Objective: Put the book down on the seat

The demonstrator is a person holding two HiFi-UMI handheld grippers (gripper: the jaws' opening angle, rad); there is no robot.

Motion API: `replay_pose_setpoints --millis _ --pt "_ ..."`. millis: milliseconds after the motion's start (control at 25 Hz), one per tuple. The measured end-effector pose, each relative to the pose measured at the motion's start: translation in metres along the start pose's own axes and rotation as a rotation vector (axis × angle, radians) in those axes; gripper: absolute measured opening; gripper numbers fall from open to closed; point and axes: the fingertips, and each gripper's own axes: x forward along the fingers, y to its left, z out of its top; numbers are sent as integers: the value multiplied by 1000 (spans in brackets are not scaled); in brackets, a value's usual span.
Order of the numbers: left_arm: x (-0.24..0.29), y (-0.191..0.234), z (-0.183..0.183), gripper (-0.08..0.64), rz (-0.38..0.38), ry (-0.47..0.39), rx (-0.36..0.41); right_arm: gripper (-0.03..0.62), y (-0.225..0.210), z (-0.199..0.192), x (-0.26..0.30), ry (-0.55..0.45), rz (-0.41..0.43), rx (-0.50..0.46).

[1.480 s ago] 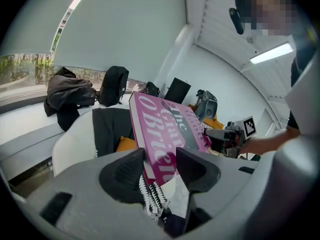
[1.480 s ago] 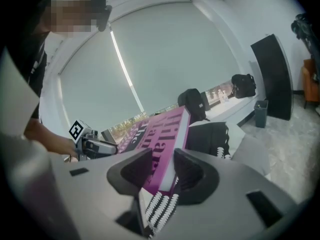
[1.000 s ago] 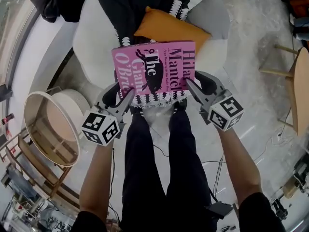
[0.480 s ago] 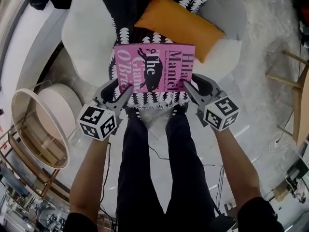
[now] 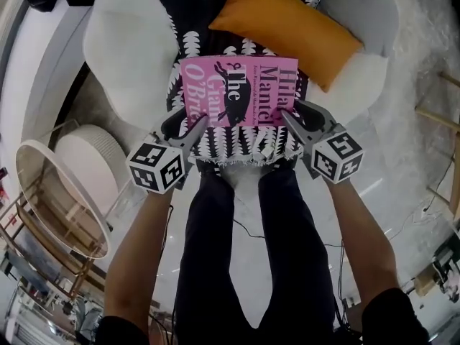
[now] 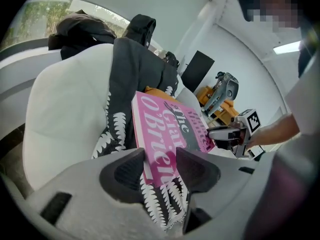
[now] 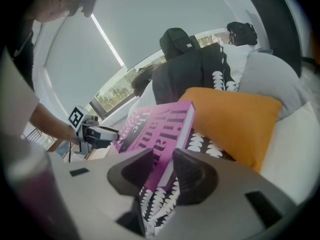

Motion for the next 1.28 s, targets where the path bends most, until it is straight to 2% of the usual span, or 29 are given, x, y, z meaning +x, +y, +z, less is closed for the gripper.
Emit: replay_pose_setpoints --millis 200,760,1280 --pt "32 35 -24 207 15 36 0 141 -20 -31 42 33 -5 5" --pt "57 59 -47 207 9 58 -17 141 -34 -55 70 77 -31 7" --pt "69 69 -57 207 41 65 -39 141 -42 -71 84 122 -41 -11"
